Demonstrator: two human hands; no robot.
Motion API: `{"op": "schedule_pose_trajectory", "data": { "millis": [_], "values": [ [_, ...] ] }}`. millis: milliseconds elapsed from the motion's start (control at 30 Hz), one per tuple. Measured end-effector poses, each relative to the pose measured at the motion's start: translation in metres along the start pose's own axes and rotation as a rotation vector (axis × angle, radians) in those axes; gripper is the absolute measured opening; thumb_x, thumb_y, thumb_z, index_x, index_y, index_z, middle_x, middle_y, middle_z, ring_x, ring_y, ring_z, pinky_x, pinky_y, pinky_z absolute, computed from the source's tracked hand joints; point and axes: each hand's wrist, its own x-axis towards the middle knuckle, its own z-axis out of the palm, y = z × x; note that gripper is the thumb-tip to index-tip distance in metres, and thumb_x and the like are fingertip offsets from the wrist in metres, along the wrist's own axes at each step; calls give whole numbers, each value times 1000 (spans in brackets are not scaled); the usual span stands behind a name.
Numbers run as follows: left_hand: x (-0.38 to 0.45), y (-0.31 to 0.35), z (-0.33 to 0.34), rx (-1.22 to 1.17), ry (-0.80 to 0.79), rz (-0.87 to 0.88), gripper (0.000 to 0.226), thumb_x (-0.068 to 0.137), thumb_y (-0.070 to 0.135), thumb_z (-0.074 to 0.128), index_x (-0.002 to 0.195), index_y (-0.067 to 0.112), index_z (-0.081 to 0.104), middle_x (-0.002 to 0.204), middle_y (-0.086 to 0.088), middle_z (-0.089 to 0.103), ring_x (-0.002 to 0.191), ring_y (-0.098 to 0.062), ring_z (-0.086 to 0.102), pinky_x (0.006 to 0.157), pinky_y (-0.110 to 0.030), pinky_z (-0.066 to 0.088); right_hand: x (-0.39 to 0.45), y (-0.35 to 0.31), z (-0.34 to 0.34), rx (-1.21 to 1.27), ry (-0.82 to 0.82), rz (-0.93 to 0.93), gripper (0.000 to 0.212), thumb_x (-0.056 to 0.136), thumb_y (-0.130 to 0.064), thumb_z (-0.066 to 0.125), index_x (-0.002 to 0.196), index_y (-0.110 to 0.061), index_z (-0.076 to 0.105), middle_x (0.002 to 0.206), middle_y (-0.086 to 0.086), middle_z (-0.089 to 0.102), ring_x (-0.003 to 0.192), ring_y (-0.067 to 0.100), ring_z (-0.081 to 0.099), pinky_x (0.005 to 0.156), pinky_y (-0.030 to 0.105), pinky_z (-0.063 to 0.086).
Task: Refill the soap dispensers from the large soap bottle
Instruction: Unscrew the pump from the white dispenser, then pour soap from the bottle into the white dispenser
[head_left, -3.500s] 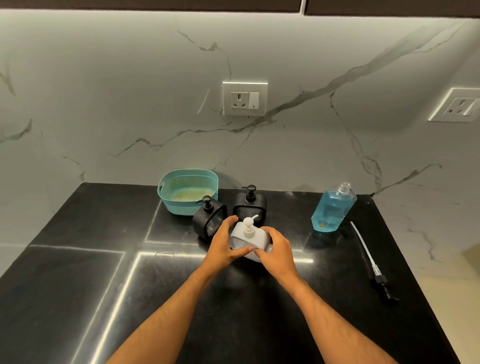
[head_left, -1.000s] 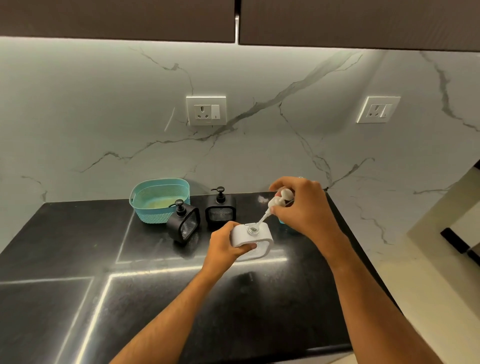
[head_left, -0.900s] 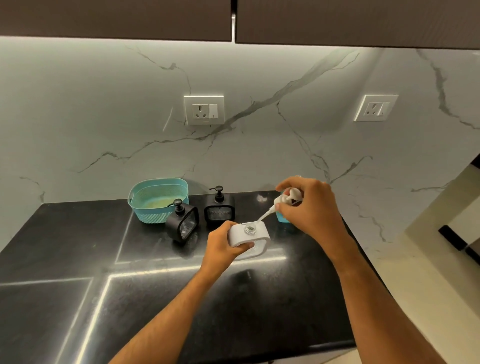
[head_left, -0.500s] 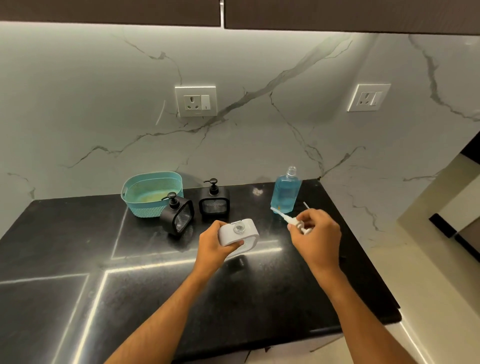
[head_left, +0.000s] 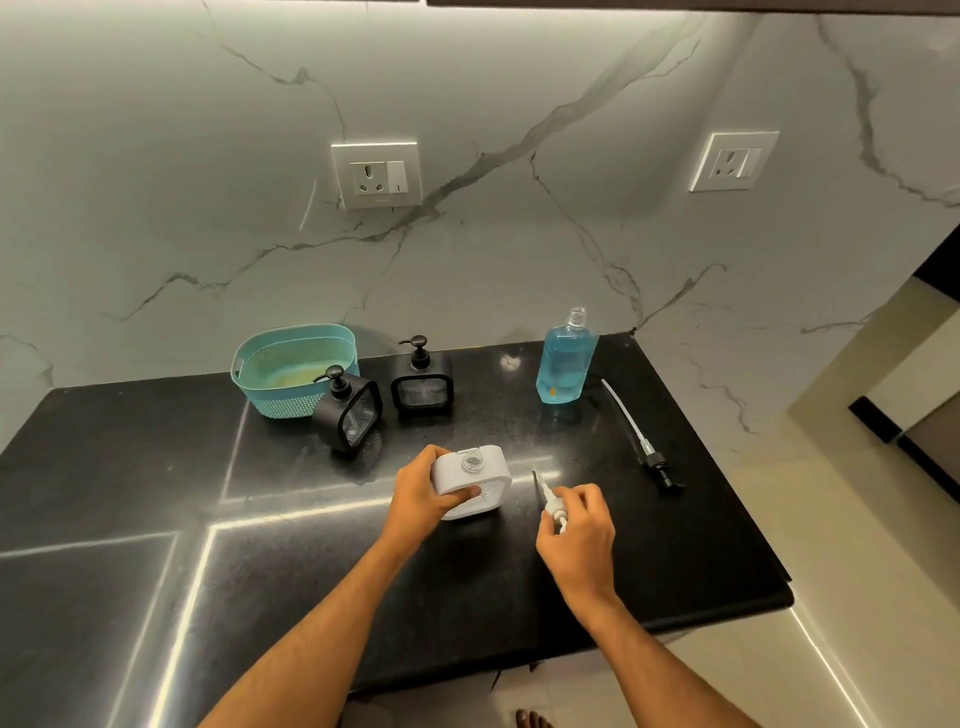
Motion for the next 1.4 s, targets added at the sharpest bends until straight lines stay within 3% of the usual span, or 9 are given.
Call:
{"op": "schedule_pose_trajectory", "data": {
  "millis": [100,300,667,833,1000,1133,1400],
  "values": [
    [-1,-3,0,1,-6,-2,48,69,27,96,102,22,62,105,12,72,98,3,65,74,-17,57,-5,4,8,-25,-56,37,41,77,-13,80,114,-22,65,107,-13,40,90,4,50,77,7,38],
    [-1,-8,1,6,-16,-8,48,70,27,96,103,24,61,106,14,71,100,5,64,74,-15,56,-5,10,15,-78,-133,84,49,78,-13,79,123,-21,60,108,-8,51,96,9,51,82,18,40],
    [0,-8,2,-27,-35,-20,47,70,28,96,101,26,61,103,20,71,99,5,65,73,-14,55,1,17,18,-110,-197,98,55,77,-24,83,124,-20,56,108,-6,56,97,9,49,85,20,39],
    [4,-5,-1,-28,-29,-7,47,69,29,96,101,26,61,103,20,71,98,5,65,75,-17,56,9,14,13,-77,-115,68,56,75,-31,84,123,-15,59,107,-3,60,102,16,56,86,28,48],
    [15,4,-4,-48,-9,29,46,69,27,96,102,26,63,100,21,72,96,-2,67,78,-26,60,47,9,-5,156,35,75,49,78,-18,84,122,-20,63,107,-11,61,99,7,58,88,30,55],
    [24,15,-4,-44,11,64,46,70,26,96,103,29,64,102,26,71,98,-2,67,81,-28,61,102,10,-20,336,56,125,61,78,-12,86,133,-15,60,121,-6,62,111,9,60,98,27,52],
    [43,21,1,33,82,88,45,75,20,92,107,31,62,105,19,71,102,-1,66,82,-26,58,204,18,-24,429,-40,162,86,77,-4,87,151,-7,42,151,11,46,137,23,48,115,37,43]
  ]
}}
